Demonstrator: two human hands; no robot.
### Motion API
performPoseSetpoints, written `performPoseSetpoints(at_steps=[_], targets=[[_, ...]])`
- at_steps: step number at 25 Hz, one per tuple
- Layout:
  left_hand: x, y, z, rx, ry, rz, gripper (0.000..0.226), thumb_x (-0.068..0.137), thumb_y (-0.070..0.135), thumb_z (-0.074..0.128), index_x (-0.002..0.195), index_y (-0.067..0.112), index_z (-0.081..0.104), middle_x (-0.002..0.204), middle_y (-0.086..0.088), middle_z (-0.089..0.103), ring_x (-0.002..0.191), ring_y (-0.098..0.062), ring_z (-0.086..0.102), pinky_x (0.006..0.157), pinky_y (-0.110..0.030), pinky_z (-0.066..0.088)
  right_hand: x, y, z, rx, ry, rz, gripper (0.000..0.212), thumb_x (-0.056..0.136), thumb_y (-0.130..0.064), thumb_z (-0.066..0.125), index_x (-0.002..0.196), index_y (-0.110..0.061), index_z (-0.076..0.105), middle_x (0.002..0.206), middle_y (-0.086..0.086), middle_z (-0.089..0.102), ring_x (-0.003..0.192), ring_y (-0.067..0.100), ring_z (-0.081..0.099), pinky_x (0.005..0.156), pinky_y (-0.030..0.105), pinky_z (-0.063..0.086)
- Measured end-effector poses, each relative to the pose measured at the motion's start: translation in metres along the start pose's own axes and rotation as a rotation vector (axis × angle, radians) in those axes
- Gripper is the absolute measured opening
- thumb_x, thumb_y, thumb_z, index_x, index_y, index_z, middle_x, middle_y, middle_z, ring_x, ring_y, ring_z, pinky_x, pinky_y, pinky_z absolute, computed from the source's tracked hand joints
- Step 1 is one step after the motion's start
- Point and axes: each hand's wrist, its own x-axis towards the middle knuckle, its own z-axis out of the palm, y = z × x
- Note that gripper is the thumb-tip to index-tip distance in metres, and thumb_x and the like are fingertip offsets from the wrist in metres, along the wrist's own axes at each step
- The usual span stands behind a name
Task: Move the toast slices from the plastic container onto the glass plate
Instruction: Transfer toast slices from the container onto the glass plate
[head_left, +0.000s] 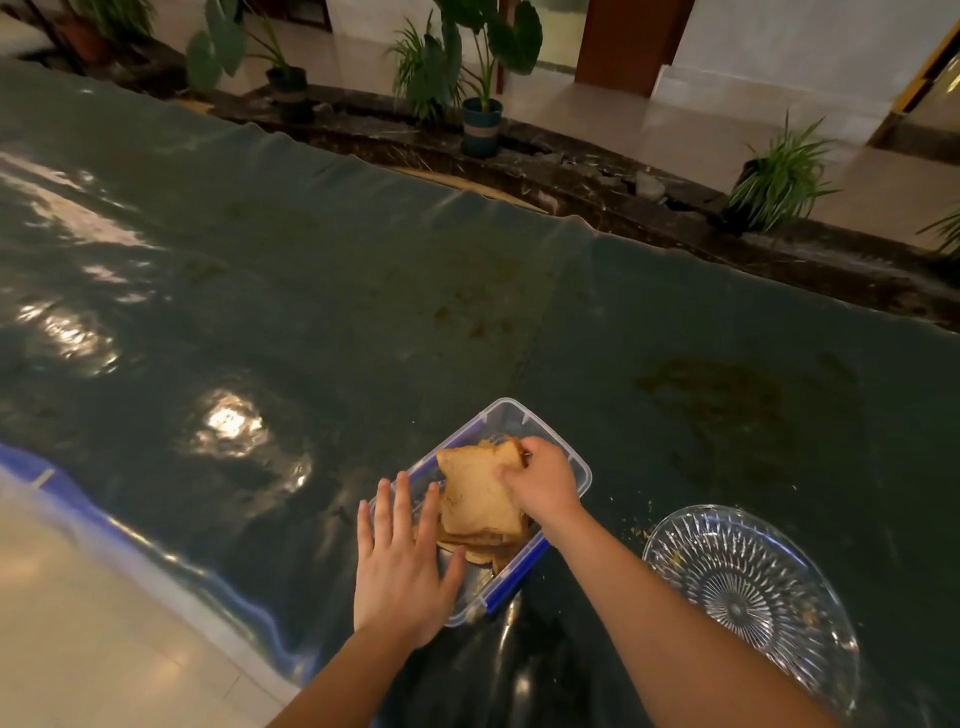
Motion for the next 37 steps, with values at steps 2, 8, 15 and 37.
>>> performPoseSetpoints(at_steps=[2,8,15,37], targets=[[0.000,0.000,-0.001,-0.002,0.002,0.006,0.074,0.094,0.067,0.020,0.156,0.027,0.020,0.167,-0.013,0.002,0.153,-0.033,-0.011,0.122,-0.052,-0.007,-0.009,0.000,-0.018,0.061,0.051,-0.030,0.017,0.078,-0.019,0.074,0.088,-0.027,0.062,0.088,-0.008,0.067,0.085,0.012,0.064,0.071,0.029,0.054],[-0.001,-0.001,-0.001,0.011,0.000,0.018,0.076,0.093,0.066,0.021,0.157,0.025,0.019,0.167,-0.015,0.003,0.153,-0.033,-0.009,0.123,-0.053,-0.003,-0.047,0.024,-0.096,0.488,0.169,-0.002,0.026,0.079,-0.007,0.076,0.094,-0.024,0.064,0.094,-0.003,0.073,0.085,0.011,0.070,0.071,0.033,0.059],[0.000,-0.008,0.004,0.031,0.000,0.042,0.077,0.093,0.068,0.016,0.155,0.023,0.024,0.166,-0.018,0.010,0.153,-0.036,0.000,0.122,-0.058,0.005,-0.092,0.125,-0.191,0.521,0.395,0.168,0.030,0.080,-0.006,0.074,0.103,-0.021,0.063,0.105,0.004,0.070,0.096,0.022,0.066,0.081,0.046,0.056],[-0.002,-0.001,-0.002,0.055,-0.016,0.020,0.078,0.091,0.066,0.012,0.157,0.023,0.021,0.167,-0.016,0.005,0.154,-0.034,-0.003,0.124,-0.055,0.002,-0.052,0.214,-0.206,-0.137,0.353,0.270,0.045,0.083,-0.011,0.064,0.127,-0.015,0.057,0.117,0.005,0.068,0.102,0.027,0.063,0.084,0.041,0.052]])
